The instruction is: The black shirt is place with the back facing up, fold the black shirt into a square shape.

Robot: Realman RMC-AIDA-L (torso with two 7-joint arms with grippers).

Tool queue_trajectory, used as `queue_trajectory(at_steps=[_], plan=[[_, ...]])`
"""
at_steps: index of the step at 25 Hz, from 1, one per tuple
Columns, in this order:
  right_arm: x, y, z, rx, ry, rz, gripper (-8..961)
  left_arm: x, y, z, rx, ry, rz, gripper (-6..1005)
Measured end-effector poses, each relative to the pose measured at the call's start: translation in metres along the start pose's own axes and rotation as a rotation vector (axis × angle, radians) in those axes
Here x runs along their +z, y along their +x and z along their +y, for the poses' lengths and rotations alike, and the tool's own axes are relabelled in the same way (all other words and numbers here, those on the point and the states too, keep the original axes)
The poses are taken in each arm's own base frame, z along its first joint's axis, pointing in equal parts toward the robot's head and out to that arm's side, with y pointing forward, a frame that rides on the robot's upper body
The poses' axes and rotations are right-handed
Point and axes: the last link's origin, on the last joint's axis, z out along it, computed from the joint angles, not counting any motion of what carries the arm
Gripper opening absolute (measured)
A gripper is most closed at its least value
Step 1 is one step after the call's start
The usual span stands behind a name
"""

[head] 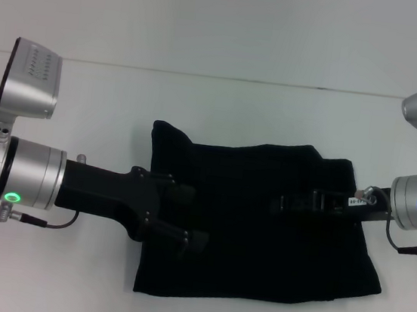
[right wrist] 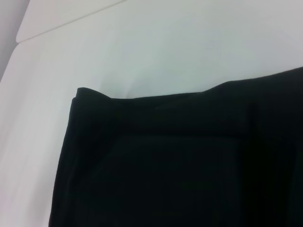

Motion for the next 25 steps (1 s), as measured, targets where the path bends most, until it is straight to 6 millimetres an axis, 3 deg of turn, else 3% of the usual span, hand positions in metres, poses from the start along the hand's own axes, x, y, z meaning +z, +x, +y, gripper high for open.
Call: queue_trajectory(at_steps=[4, 10, 20, 23, 25], plan=[[0.0002, -0.0005, 0.0006, 0.002, -0.004, -0.004, 774, 0.0002, -0.0003, -0.0010, -0.001, 0.007, -0.001, 949], [-0.0004, -0.0017, 0.0009, -0.002, -0.006, -0.012, 650, 0.0011, 0.0011, -0.0018, 0.003, 0.008, -0.002, 949], [0.0062, 0.0006, 0.0073, -0.033, -0.026, -0.012, 205, 0.0009, 0.0008, -0.0034, 0.004, 0.017, -0.009, 949], [0.0066, -0.0004, 0.0095, -0.039, -0.042, -0.025, 27, 0.0010, 0.0010, -0.0034, 0.005, 0.017, -0.009, 949], [0.0055, -0.0002, 0.0098, -0.041, -0.058, -0.037, 27, 0.0008, 0.0012, -0.0036, 0.005, 0.017, -0.009, 949]])
